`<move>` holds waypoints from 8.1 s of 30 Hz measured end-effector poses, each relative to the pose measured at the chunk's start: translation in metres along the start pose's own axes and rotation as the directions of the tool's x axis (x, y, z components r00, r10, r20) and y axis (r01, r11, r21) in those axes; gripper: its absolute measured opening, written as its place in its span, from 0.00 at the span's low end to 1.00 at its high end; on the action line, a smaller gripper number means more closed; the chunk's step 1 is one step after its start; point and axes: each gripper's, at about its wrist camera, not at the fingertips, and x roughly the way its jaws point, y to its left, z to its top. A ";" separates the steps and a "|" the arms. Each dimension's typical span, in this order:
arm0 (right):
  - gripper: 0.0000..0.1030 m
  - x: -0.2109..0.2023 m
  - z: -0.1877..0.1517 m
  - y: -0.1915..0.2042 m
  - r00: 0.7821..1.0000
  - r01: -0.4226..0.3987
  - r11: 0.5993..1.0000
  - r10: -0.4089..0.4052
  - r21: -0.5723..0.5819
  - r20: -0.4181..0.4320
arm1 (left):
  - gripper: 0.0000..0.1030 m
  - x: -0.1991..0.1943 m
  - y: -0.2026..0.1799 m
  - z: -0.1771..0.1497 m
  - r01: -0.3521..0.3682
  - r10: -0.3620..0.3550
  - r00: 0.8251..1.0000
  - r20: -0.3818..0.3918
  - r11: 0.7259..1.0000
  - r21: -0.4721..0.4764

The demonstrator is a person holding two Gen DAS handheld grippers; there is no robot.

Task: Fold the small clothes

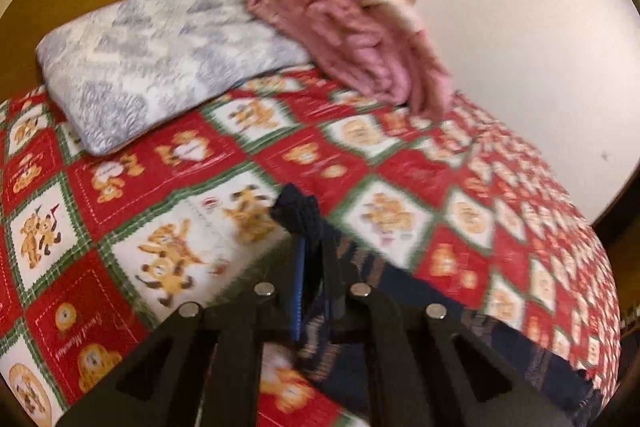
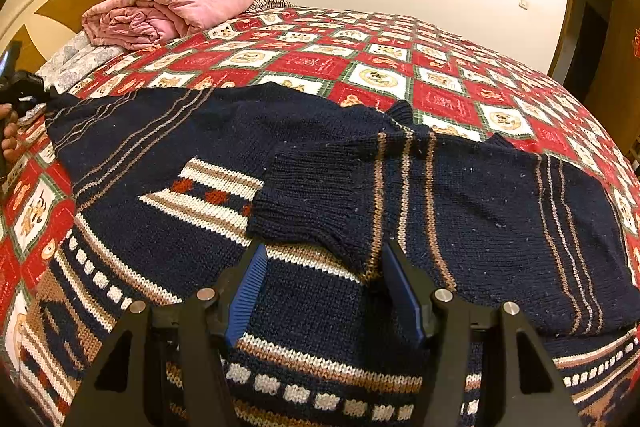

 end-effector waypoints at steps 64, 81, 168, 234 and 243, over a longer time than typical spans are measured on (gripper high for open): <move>0.35 0.049 0.054 0.015 0.927 -0.292 0.806 0.372 0.515 -0.056 | 0.88 -0.034 -0.113 -0.149 0.195 -0.156 0.974 -0.165 0.948 0.253; 0.11 -0.019 0.095 -0.016 0.988 -0.142 0.957 0.120 0.252 0.098 | 0.95 -0.047 -0.086 -0.143 0.410 -0.399 0.908 -0.124 0.909 0.079; 0.47 -0.003 0.000 -0.205 0.983 0.177 0.933 -0.156 0.313 -0.091 | 1.00 -0.044 -0.178 -0.202 0.336 -0.189 0.930 -0.315 0.783 0.523; 0.47 -0.270 -0.287 -0.164 0.991 0.101 0.911 -0.058 0.399 -0.118 | 0.82 -0.281 -0.093 -0.397 0.368 -0.130 0.888 -0.441 0.775 0.513; 0.47 -0.279 -0.299 -0.156 0.995 0.030 0.909 0.011 0.416 -0.097 | 0.65 -0.289 -0.080 -0.405 0.381 -0.124 0.861 -0.493 0.799 0.465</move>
